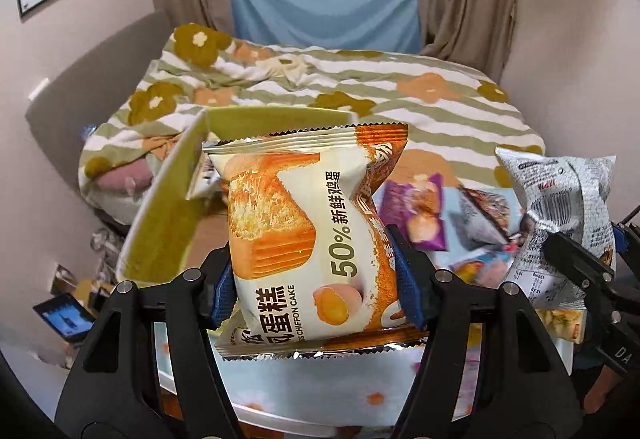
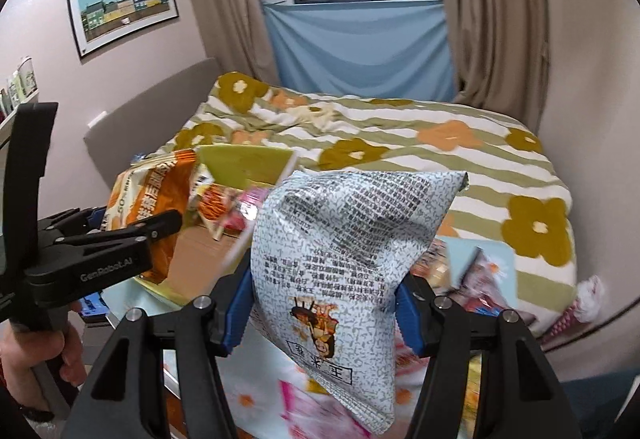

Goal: Organize snacks
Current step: 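Lower the cake pack and silver bag into the yellow box and release both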

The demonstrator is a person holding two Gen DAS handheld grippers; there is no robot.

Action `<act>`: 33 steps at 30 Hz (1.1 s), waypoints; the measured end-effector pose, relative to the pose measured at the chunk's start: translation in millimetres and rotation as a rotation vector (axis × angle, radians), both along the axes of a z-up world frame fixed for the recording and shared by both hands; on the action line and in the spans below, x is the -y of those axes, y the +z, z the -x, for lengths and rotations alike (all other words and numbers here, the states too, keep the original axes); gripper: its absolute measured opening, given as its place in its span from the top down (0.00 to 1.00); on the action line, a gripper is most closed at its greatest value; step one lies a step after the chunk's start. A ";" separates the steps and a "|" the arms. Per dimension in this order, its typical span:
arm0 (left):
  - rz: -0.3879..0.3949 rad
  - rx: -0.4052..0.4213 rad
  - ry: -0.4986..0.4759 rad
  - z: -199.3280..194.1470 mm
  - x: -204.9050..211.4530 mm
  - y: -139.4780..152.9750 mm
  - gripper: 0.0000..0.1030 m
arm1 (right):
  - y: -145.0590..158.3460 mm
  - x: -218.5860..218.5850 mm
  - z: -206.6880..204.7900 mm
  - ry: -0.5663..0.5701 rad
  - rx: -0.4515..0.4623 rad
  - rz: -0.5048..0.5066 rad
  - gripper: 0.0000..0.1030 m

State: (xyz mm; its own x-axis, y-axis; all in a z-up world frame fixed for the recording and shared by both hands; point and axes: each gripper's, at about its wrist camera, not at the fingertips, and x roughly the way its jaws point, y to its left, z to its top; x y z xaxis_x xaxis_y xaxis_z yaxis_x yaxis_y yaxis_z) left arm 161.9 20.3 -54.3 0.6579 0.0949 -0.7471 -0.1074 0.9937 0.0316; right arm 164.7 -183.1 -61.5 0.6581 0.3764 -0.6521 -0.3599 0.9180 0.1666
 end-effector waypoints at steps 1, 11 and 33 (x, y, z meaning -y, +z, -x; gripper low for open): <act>0.001 -0.013 0.001 -5.0 -11.1 -2.1 0.38 | 0.0 -6.7 -3.3 0.002 -0.002 -0.004 0.45; 0.005 -0.153 -0.015 -52.4 -94.2 -59.2 0.38 | -9.7 -102.7 -47.4 0.015 -0.056 -0.008 0.45; -0.032 -0.230 -0.111 -53.5 -157.0 -99.3 0.00 | -63.8 -192.7 -104.4 0.010 -0.226 0.036 0.45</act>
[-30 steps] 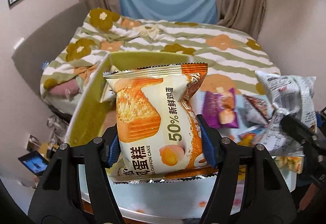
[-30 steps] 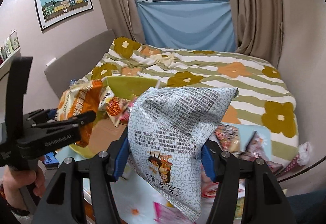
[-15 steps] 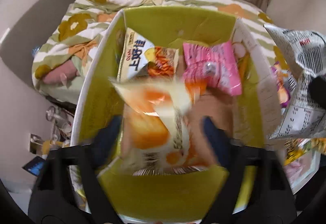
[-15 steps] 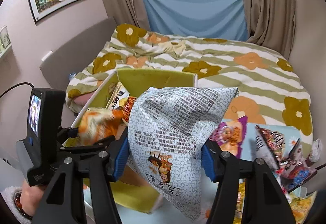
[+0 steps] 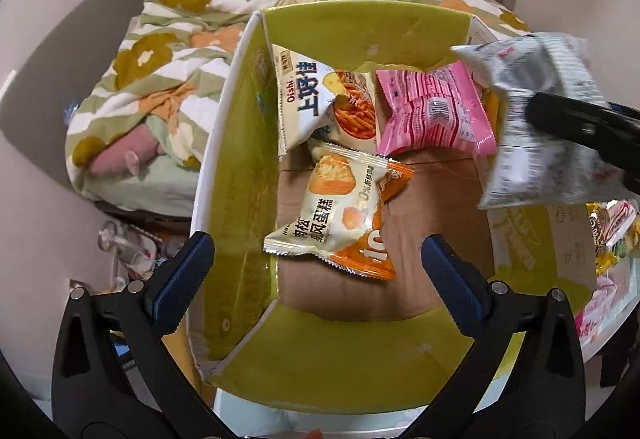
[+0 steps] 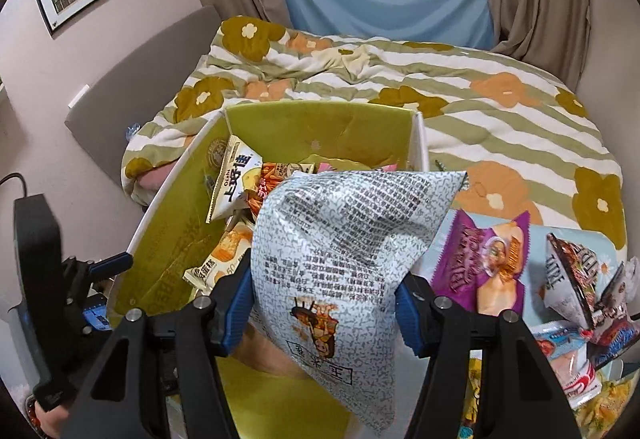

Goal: Organize snacks
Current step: 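Lower the cake pack and silver bag into the yellow box and release both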

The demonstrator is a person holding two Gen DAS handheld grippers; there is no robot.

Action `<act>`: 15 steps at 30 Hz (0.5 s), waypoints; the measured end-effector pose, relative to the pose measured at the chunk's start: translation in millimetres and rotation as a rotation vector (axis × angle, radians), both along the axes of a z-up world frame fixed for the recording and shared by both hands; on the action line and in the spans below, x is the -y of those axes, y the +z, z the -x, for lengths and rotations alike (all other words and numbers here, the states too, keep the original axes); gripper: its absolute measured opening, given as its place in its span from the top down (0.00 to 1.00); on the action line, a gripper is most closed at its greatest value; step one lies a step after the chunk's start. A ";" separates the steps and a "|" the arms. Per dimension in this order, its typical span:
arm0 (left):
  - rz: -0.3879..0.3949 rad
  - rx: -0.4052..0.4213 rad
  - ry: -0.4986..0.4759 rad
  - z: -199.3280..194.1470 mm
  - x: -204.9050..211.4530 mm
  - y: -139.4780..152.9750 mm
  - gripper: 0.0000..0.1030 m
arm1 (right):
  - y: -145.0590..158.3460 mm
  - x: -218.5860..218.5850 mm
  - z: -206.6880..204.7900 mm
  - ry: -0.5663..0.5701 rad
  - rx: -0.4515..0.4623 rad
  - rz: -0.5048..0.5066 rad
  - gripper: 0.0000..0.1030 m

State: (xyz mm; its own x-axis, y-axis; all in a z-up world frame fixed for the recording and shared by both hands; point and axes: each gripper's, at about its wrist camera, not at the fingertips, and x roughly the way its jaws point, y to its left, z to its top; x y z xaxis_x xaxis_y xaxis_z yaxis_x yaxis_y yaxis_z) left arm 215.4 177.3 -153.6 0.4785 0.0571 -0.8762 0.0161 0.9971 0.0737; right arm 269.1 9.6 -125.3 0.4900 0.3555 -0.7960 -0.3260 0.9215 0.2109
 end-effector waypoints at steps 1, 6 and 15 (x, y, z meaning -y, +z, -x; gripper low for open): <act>0.004 0.001 -0.002 0.2 -0.3 0.2 0.00 | -1.5 -2.8 -2.2 0.004 -0.005 -0.001 0.45; 0.011 0.007 -0.016 0.3 -0.5 -0.1 0.00 | -14.8 -16.2 -14.7 0.016 -0.038 0.005 0.44; -0.008 -0.003 -0.037 -1.4 2.2 -9.4 0.00 | -28.9 -20.4 -18.0 0.008 -0.047 -0.023 0.00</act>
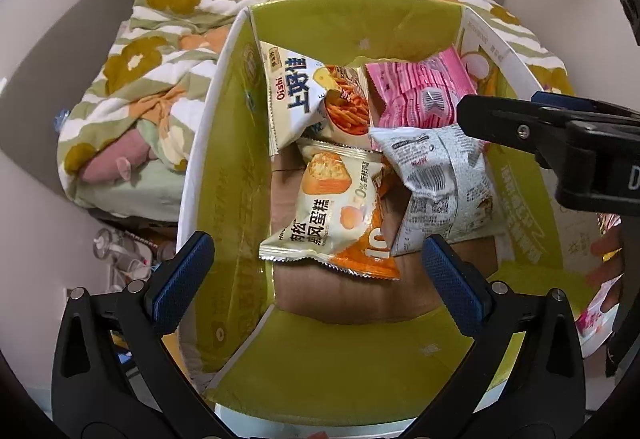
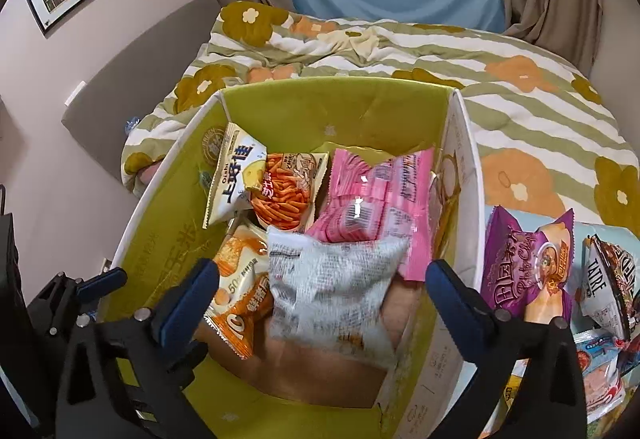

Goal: Organize snacks
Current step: 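Lower the cake pack and silver bag into the yellow box and release both, then move both tools back over the remaining snacks on the table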

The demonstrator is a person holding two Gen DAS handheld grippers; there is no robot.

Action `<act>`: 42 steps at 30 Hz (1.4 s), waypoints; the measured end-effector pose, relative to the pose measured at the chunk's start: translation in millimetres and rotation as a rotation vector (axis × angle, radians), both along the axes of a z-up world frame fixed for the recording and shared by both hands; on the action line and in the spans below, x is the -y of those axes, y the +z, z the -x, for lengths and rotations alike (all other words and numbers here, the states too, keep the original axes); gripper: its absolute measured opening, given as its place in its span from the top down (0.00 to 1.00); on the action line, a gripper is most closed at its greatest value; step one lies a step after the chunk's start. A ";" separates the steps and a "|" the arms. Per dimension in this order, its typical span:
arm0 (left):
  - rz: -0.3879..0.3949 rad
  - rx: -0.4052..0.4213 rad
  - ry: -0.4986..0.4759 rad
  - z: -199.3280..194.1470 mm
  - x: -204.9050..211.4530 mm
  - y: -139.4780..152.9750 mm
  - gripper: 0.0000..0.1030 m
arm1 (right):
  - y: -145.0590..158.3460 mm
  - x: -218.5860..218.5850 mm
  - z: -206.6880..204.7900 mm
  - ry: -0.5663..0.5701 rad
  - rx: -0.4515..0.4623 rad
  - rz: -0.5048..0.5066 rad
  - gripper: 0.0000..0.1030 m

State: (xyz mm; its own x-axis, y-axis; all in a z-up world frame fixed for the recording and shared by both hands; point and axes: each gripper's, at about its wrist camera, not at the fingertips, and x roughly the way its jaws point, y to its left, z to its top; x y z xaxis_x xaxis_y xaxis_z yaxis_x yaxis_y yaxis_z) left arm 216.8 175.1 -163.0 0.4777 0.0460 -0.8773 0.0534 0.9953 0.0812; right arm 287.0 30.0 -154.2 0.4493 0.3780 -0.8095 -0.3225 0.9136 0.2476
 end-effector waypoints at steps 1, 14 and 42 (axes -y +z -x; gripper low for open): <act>0.000 -0.001 0.000 0.0 0.2 0.0 0.00 | 0.0 -0.1 1.5 0.000 0.005 -0.003 0.00; 0.001 0.060 -0.010 9.8 6.4 38.3 0.00 | 43.1 19.7 22.7 -0.035 0.069 -0.029 0.00; 0.109 0.077 -0.140 97.1 226.7 64.2 0.00 | 104.4 282.7 167.7 -0.315 0.217 0.082 0.00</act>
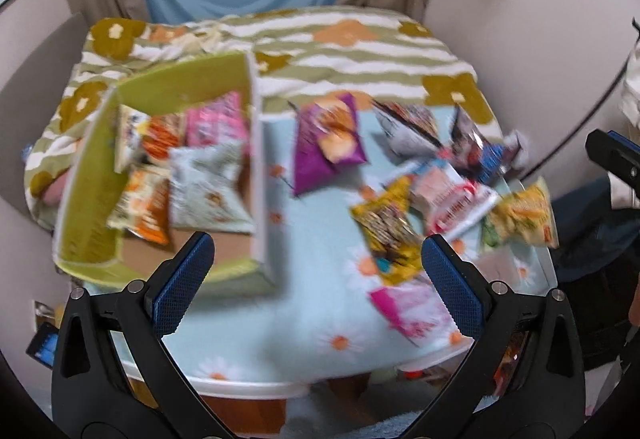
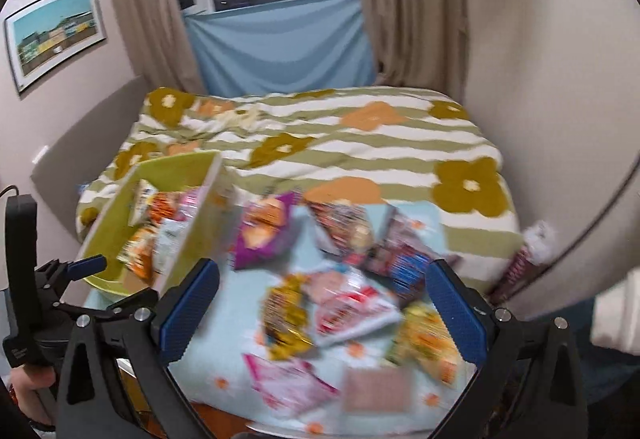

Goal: Organize snacks
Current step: 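Move both tools back over the remaining snacks on the table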

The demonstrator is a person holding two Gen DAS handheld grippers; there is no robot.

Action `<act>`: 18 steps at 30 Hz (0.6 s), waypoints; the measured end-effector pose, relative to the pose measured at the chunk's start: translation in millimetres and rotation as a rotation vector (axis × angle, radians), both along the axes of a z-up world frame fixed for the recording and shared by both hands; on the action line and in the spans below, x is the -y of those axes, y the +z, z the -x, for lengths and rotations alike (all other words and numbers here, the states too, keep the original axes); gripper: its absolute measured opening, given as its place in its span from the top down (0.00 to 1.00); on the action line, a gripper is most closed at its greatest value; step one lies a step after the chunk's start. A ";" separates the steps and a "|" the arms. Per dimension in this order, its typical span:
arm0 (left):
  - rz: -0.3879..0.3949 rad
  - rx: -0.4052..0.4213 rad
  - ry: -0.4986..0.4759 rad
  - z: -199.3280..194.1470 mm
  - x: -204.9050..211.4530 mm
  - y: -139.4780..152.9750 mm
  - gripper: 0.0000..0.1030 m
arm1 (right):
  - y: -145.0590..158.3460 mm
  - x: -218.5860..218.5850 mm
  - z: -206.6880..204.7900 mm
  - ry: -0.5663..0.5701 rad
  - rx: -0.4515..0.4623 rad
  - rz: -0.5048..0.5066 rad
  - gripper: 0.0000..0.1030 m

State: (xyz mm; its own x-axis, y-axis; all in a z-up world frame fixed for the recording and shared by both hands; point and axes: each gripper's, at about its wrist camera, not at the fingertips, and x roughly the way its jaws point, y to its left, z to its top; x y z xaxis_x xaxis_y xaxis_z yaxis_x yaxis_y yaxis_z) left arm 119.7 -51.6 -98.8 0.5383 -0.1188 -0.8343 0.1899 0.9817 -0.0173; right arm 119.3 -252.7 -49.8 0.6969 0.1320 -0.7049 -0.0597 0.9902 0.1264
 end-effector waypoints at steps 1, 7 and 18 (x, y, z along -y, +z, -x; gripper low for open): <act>-0.002 -0.017 -0.004 3.9 11.3 -6.3 0.00 | -4.3 12.6 4.2 -0.014 -0.010 -0.005 0.00; -0.017 -0.095 -0.016 22.3 58.3 -41.0 0.00 | -33.0 72.0 19.2 -0.065 -0.070 -0.019 0.00; -0.211 -0.117 -0.267 46.5 128.5 -115.1 0.00 | -109.6 127.7 20.1 -0.077 -0.194 -0.061 0.00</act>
State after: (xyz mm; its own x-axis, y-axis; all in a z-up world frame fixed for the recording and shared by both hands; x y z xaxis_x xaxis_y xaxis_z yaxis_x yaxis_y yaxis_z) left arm 73.1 -180.1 -213.9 0.4108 -0.0614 -0.9097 0.4490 0.8820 0.1433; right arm 99.2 -380.4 -159.3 0.5584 0.1306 -0.8192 0.0468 0.9810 0.1883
